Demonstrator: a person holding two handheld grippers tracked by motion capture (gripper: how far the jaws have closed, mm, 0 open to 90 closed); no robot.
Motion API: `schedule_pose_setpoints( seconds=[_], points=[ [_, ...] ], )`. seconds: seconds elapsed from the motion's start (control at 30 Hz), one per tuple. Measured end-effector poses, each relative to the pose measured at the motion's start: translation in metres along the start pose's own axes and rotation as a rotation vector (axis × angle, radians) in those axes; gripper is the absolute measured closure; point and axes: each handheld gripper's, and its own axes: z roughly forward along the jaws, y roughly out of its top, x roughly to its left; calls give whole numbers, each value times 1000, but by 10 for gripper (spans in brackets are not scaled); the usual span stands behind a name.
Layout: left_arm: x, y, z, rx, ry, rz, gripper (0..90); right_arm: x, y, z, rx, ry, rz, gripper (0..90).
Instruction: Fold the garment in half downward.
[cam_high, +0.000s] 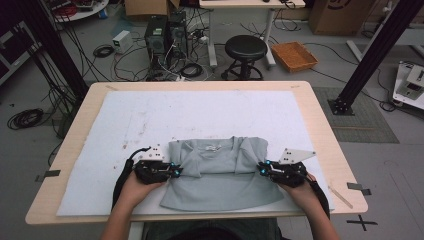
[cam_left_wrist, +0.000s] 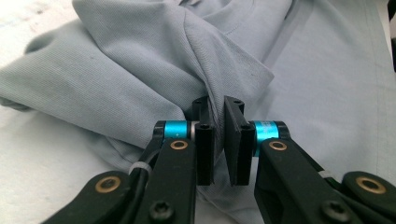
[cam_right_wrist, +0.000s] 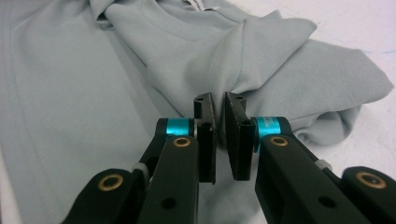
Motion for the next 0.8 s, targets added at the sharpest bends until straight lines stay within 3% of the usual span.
schedule_pose_setpoints(
  seconds=[0.17, 0.23, 0.3, 0.37, 0.4, 0.43, 0.47, 0.5, 0.6, 0.67, 0.77, 0.8],
  points=[
    [0, -2, -1, -3, -2, -7, 823, 2, -7, 0, 27, -1, 20, 847],
    [0, -2, -1, -3, -2, -18, 776, 1, -9, 1, 35, 3, 33, 837],
    [0, -1, -1, -10, 7, -21, 653, 1, -9, 0, 28, 4, 38, 707],
    [-1, 2, -8, -80, 102, -28, 544, -2, -7, -4, 3, -14, 62, 613],
    [0, 4, -12, -116, 121, -47, 481, -5, -5, -8, -20, -29, 82, 578],
    [0, 4, -12, -116, 121, -47, 455, -5, -5, -8, -20, -29, 82, 578],
    [7, 6, -17, -161, 141, -77, 446, -12, -1, -14, -51, -78, 113, 542],
    [11, 8, -18, -174, 154, -95, 430, -15, 0, -15, -56, -83, 125, 542],
    [21, 14, -16, -150, 177, -115, 378, -25, 8, -15, -52, -127, 132, 542],
    [29, 20, -13, -135, 207, -102, 352, -33, 14, -12, -37, -152, 132, 550],
    [37, 24, -10, -146, 208, -113, 328, -42, 20, -7, -24, -178, 144, 548],
    [41, 25, -8, -145, 209, -131, 320, -52, 26, 1, -10, -181, 183, 525]
  ],
)
